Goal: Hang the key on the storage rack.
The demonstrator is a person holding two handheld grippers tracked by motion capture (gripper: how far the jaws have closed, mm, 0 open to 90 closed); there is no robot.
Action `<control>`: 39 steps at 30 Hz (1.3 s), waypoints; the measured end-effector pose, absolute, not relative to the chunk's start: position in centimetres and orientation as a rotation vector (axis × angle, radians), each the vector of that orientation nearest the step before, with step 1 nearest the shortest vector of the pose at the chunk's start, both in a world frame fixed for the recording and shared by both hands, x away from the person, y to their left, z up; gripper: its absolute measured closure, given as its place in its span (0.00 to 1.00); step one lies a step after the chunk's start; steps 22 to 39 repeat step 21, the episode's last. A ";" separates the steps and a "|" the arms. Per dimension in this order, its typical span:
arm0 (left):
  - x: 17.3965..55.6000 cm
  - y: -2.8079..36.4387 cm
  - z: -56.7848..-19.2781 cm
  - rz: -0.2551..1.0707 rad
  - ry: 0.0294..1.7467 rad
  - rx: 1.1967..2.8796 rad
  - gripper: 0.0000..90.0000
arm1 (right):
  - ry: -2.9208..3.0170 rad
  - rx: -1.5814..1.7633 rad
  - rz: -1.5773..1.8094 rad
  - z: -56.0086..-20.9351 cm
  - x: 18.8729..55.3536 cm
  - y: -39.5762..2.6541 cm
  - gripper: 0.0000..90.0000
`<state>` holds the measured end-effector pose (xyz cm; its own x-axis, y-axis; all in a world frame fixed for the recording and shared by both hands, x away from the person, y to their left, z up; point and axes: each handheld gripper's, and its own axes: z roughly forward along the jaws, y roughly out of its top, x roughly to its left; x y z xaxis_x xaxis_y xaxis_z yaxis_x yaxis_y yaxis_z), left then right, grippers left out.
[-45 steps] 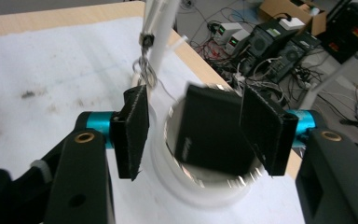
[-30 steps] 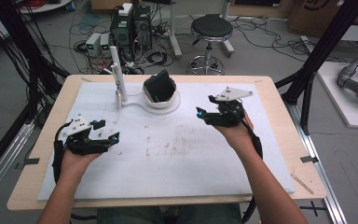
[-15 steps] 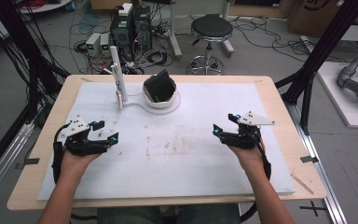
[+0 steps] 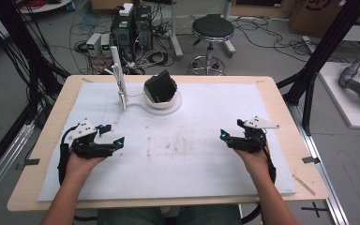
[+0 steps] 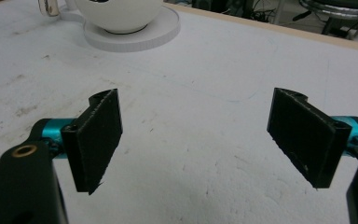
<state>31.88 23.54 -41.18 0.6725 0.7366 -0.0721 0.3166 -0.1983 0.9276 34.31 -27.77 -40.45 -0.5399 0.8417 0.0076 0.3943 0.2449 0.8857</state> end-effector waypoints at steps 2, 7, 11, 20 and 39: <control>31.9 23.4 -41.1 0.477 0.840 1.790 0.25 | 2.043 1.127 1.241 -40.4 34.0 -27.8 0.20; 32.3 23.0 -41.3 0.472 0.845 1.795 0.25 | 2.019 1.124 1.221 -40.3 33.6 -28.2 0.20; 32.7 22.8 -41.5 0.456 0.849 1.794 0.25 | 2.028 1.126 1.197 -40.6 33.5 -28.3 0.20; 33.1 22.7 -41.9 0.447 0.859 1.810 0.25 | 2.036 1.139 1.180 -40.8 33.6 -28.5 0.20; 33.1 22.7 -41.9 0.447 0.858 1.812 0.25 | 2.035 1.138 1.183 -40.8 33.6 -28.5 0.20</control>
